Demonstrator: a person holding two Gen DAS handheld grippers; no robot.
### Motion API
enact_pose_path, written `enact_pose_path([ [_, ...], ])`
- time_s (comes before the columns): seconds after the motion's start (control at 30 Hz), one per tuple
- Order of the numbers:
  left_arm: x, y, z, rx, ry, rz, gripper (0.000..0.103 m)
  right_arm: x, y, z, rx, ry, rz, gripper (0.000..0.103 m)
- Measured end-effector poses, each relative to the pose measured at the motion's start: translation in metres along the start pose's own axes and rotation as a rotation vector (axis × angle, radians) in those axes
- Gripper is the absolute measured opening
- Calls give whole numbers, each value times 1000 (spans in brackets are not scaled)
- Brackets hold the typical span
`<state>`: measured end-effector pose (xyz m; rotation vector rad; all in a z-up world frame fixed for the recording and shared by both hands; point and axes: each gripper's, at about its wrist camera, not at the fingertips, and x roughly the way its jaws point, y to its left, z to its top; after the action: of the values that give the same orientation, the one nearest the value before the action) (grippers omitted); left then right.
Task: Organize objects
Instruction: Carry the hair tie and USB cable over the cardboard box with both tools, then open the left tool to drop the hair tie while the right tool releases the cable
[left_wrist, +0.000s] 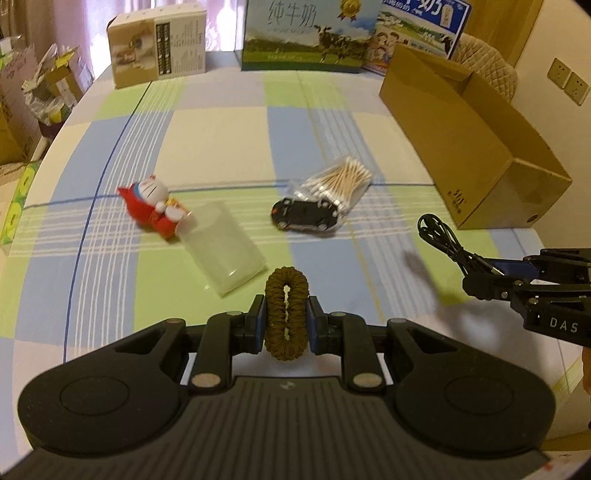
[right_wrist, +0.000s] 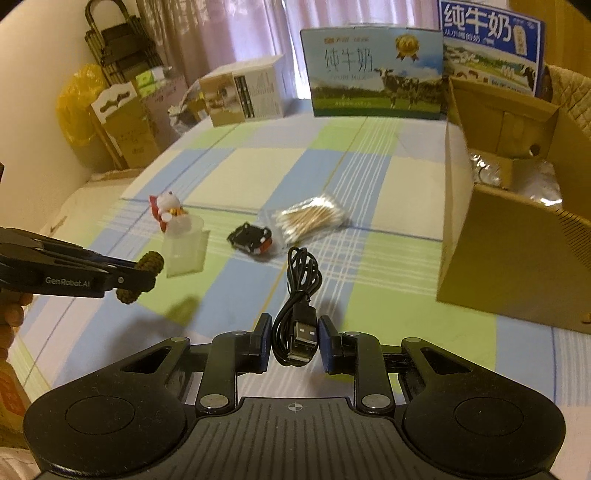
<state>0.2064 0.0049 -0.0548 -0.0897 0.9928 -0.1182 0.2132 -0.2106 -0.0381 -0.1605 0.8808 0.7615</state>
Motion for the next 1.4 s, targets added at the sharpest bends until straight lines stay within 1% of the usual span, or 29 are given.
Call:
enact_pose_path([
  [0.33, -9, -33, 25, 37, -57, -43, 18, -32, -14, 13, 10, -80, 12, 23],
  [0.7, -15, -90, 68, 110, -140, -117, 18, -77, -44, 33, 37, -197, -4, 23],
  [0.87, -12, -121, 88, 148, -171, -145, 18, -96, -71, 42, 70, -244, -31, 23],
  [1.03, 0, -153, 110, 188, -190, -168, 18, -107, -104, 53, 104, -272, -72, 23],
  [1.2, 16, -183, 132, 207, -191, -189, 18, -111, -138, 64, 122, -292, -99, 23],
  [1.4, 40, -219, 162, 232, -196, -188, 18, -102, -178, 80, 141, -296, -106, 23],
])
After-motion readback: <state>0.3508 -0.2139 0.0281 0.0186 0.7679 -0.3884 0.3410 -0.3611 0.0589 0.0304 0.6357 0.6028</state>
